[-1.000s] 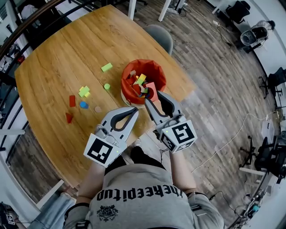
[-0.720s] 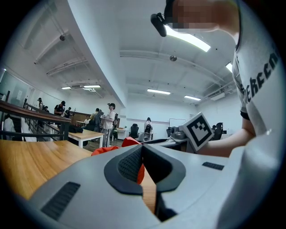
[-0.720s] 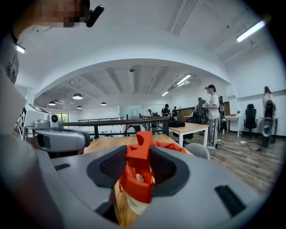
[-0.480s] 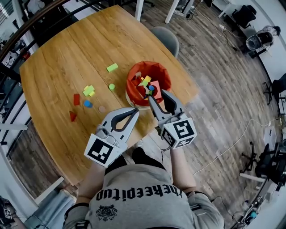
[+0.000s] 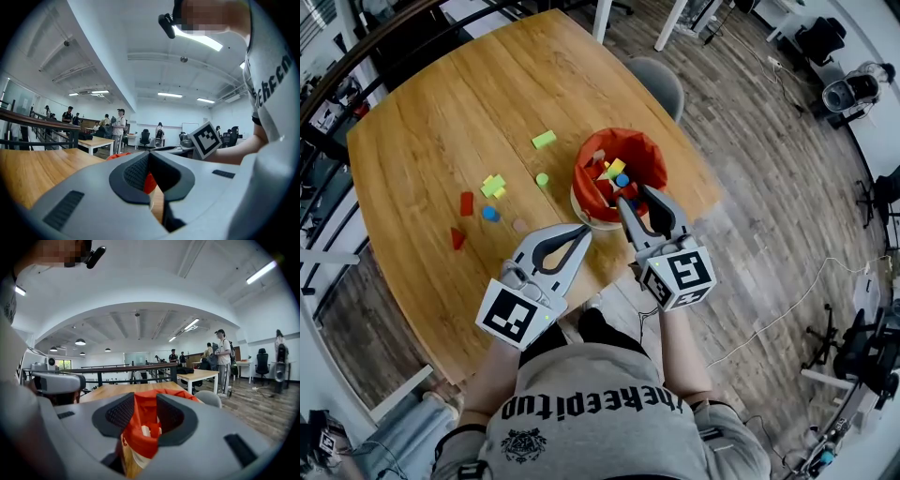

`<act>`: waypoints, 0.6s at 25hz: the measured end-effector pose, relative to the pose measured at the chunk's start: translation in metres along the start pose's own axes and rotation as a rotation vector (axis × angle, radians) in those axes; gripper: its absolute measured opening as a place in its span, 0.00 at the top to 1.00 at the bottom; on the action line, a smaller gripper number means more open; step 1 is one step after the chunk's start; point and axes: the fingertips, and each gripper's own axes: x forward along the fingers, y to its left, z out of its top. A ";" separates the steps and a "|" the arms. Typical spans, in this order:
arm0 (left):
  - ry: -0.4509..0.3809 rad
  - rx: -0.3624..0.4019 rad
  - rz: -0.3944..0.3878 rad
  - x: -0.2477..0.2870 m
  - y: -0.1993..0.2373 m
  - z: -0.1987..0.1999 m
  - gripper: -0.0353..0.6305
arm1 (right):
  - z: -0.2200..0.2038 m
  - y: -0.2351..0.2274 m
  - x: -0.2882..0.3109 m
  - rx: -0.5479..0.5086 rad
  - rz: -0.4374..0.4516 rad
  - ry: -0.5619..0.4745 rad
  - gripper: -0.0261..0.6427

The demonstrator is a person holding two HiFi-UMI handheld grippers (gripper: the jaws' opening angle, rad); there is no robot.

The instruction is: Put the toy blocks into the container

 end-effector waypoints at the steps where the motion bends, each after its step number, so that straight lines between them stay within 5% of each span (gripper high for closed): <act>1: -0.001 0.000 0.004 -0.001 0.001 0.000 0.93 | 0.001 0.002 0.001 -0.004 0.009 -0.006 0.76; 5: -0.006 -0.003 0.032 -0.008 0.005 0.001 0.93 | 0.009 0.018 0.003 -0.026 0.069 -0.031 0.93; 15: -0.025 -0.001 0.148 -0.043 0.027 0.004 0.93 | 0.025 0.079 0.024 -0.071 0.265 -0.039 0.94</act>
